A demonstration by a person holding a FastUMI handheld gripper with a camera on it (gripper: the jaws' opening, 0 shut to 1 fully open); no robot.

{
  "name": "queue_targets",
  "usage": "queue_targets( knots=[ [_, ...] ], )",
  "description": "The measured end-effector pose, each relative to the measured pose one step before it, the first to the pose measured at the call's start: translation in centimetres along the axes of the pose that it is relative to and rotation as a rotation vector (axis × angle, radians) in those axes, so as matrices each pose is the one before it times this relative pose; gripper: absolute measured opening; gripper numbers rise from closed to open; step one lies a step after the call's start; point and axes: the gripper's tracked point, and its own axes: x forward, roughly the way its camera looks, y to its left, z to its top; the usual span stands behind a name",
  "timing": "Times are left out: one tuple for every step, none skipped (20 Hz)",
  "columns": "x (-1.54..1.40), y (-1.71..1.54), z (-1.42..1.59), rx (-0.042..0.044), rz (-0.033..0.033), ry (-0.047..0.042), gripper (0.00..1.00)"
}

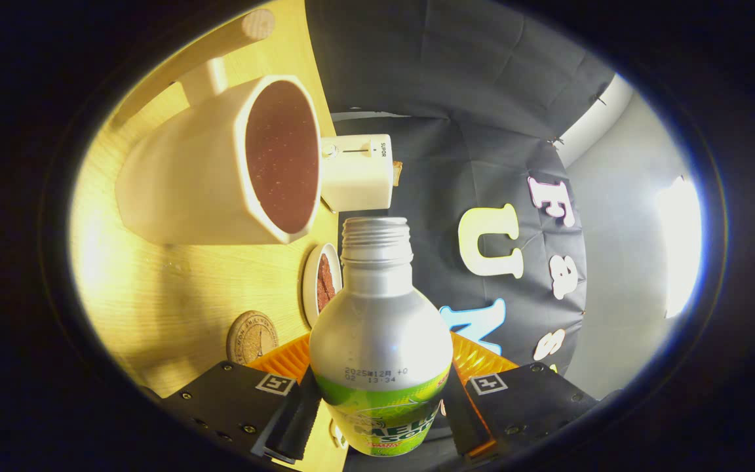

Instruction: Take the bottle from table, then pour the juice into the cup, finally place the bottle on the coaster

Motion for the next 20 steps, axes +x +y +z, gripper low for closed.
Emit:
queue_targets(
  knots=[
    [0.074,-0.005,0.025,-0.0149,-0.00611,-0.00264,0.81],
    [0.073,-0.001,-0.023,-0.01407,-0.00584,-0.00153,0.81],
    [-0.062,-0.04,-0.056,-0.01479,-0.00287,-0.00119,0.81],
    [0.143,-0.134,0.036,-0.01546,-0.00812,-0.00261,0.81],
    [-0.049,-0.122,0.01,-0.01456,-0.00623,-0.00198,0.81],
    [0.196,-0.005,-0.123,-0.01224,-0.00525,-0.00095,0.81],
    [0.026,-0.018,-0.088,-0.01311,-0.00211,-0.0011,0.81],
    [0.16,0.006,-0.064,-0.01661,-0.00184,-0.0024,0.81],
    [-0.068,-0.073,0.049,-0.01118,-0.00913,-0.00073,0.81],
    [0.169,0.124,-0.061,-0.00626,-0.00037,-0.00057,0.81],
    [0.021,-0.022,-0.102,-0.00222,-0.00191,0.00211,0.81],
    [0.097,-0.066,0.002,-0.00015,-0.00289,-0.00093,0.81],
    [-0.007,-0.006,0.002,-0.00554,-0.00153,-0.00008,0.81],
    [0.056,-0.16,-0.021,-0.00886,-0.00538,0.00077,0.81],
    [-0.065,-0.055,0.016,-0.0095,-0.00616,-0.00008,0.81],
    [0.071,0.004,-0.037,-0.00666,-0.00431,-0.00027,0.81],
    [-0.011,-0.02,0.013,-0.00526,-0.0029,-0.00183,0.81],
    [0.063,0.006,0.097,-0.00663,-0.00217,-0.0038,0.81],
    [-0.03,-0.063,0.086,-0.0087,-0.00593,-0.00151,0.81],
    [0.126,-0.102,-0.146,-0.00893,-0.00966,-0.00179,0.81]
  ],
)
